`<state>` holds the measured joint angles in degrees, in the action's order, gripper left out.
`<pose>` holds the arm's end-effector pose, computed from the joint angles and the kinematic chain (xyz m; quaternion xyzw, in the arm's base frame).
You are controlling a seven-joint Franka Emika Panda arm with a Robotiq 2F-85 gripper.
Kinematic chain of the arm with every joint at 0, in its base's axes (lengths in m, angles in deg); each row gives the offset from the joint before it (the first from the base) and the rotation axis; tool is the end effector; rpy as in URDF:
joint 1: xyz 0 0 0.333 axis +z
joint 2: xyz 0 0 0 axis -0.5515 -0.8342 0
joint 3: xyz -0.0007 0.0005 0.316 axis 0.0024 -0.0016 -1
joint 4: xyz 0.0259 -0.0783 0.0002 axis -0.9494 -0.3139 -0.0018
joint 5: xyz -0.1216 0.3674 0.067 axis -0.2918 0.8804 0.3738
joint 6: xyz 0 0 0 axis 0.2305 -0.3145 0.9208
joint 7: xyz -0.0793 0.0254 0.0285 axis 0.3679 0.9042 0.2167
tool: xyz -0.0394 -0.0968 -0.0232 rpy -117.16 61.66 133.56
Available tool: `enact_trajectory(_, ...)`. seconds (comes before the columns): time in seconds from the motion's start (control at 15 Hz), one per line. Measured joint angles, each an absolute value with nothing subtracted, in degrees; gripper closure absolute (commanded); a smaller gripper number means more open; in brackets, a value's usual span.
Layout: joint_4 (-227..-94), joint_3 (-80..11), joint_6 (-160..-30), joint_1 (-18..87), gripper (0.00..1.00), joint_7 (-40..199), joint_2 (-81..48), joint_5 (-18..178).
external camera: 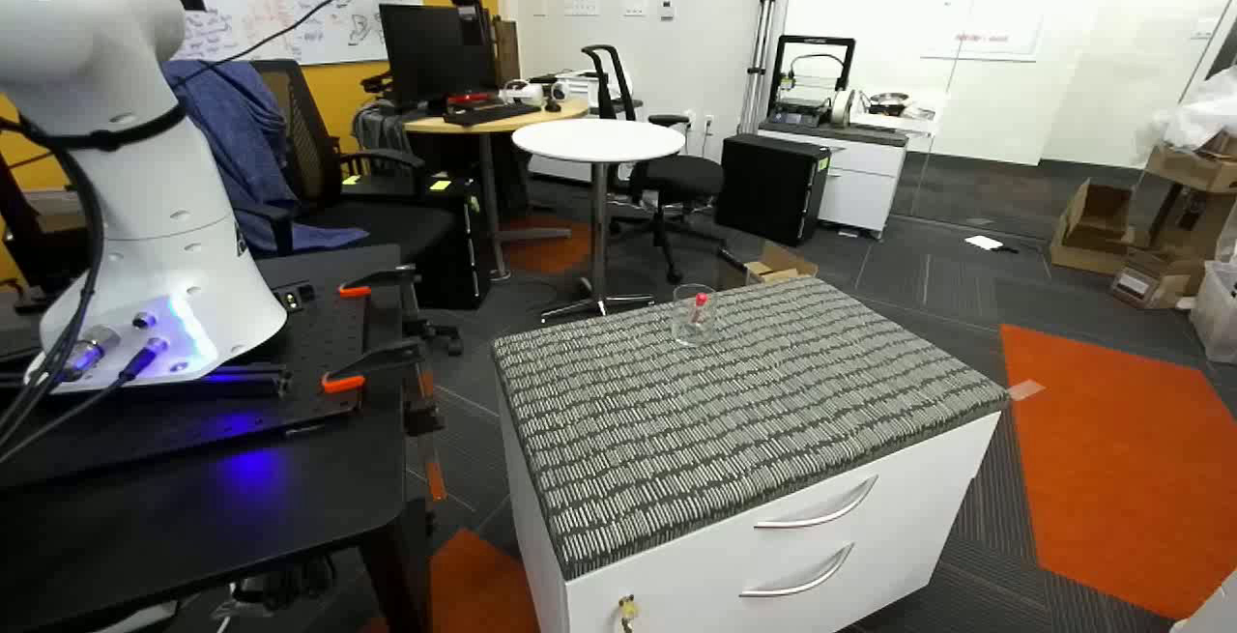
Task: Remove the marker from the glass.
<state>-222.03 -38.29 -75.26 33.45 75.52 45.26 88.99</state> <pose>0.3222 0.0065 0.4721 -0.9932 0.0908 -0.0508 0.0519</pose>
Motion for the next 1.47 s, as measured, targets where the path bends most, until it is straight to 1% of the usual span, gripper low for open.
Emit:
enact_trajectory(0.67, -222.02, -38.54, -75.91, 33.21, 0.00, 75.52, 45.27, 88.37)
enact_trajectory(1.07, -222.03, -40.62, -88.72, 31.34, 0.00, 75.52, 43.65, 83.21)
enact_trajectory(1.47, -221.41, -41.34, -100.54, 30.72, 0.00, 75.59, 35.29, 78.16)
